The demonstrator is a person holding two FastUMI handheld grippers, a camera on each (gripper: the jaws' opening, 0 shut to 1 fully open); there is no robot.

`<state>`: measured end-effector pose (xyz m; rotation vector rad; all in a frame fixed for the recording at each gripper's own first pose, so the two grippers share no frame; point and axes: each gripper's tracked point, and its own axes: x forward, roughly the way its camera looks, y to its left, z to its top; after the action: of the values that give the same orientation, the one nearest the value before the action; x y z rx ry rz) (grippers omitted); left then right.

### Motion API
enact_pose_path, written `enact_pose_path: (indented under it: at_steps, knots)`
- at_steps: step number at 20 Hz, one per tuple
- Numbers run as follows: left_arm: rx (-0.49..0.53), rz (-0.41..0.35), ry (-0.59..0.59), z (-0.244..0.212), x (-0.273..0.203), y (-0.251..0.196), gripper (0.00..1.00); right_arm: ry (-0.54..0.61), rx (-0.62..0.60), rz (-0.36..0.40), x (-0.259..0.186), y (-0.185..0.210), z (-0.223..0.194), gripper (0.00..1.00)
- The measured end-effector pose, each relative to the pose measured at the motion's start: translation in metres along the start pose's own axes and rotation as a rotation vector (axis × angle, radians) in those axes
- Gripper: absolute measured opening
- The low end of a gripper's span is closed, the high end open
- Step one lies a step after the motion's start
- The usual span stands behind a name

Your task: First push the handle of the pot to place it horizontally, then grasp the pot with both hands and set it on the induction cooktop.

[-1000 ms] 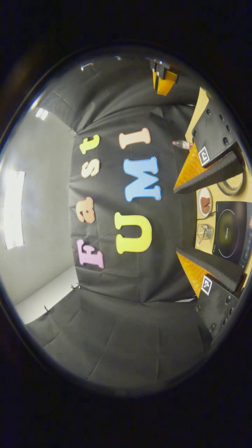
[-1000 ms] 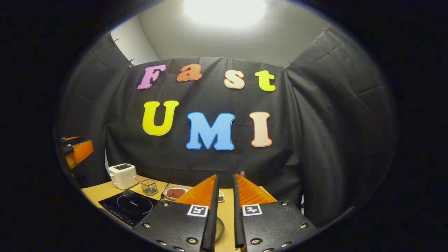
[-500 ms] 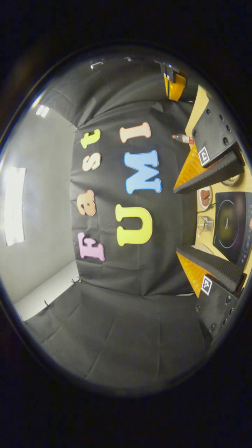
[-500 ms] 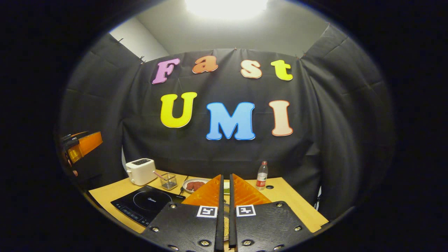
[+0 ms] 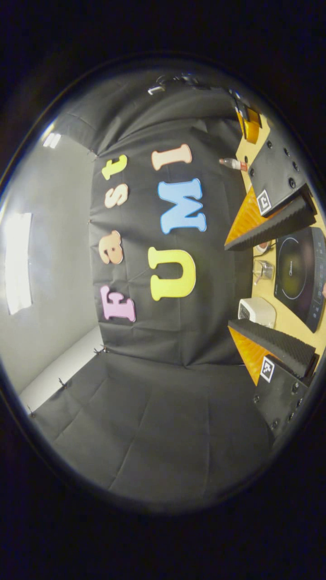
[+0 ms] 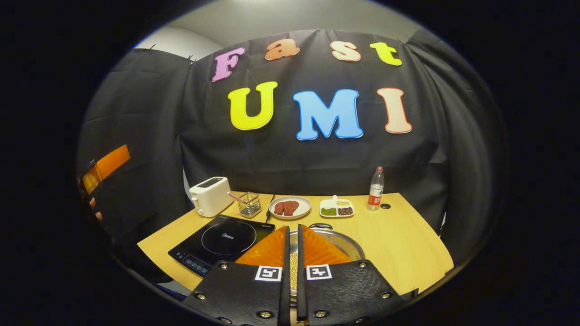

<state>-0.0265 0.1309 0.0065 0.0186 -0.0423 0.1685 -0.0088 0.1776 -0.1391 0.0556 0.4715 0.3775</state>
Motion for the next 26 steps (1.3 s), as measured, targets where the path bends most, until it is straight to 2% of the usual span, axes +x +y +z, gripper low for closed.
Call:
enact_pose_path:
  at_steps: [8,10,13,14,15,18,20,26]
  knots:
    - [0.002,0.060,0.037,-0.023,-0.004,0.041,1.00,0.197,0.026,0.104,0.024,0.045,-0.068,0.06]
    - [0.002,0.066,0.040,-0.026,-0.006,0.048,0.97,0.245,0.028,0.127,0.026,0.054,-0.085,0.06]
    - [0.018,0.066,0.039,-0.026,-0.006,0.054,1.00,0.320,0.036,0.146,0.028,0.062,-0.110,0.06]
    - [0.021,0.065,0.038,-0.026,-0.006,0.056,0.97,0.345,0.041,0.151,0.029,0.065,-0.119,0.06]
    - [0.021,0.065,0.037,-0.026,-0.006,0.058,1.00,0.368,0.041,0.153,0.029,0.066,-0.126,0.06]
    - [0.009,0.064,0.048,-0.033,-0.006,0.063,0.97,0.434,0.048,0.155,0.031,0.073,-0.150,0.06]
    - [0.003,0.063,0.055,-0.038,-0.007,0.067,1.00,0.480,0.073,0.153,0.032,0.075,-0.165,0.06]
    - [0.005,0.078,0.048,-0.038,-0.004,0.084,1.00,0.595,0.173,0.099,0.046,0.068,-0.193,0.06]
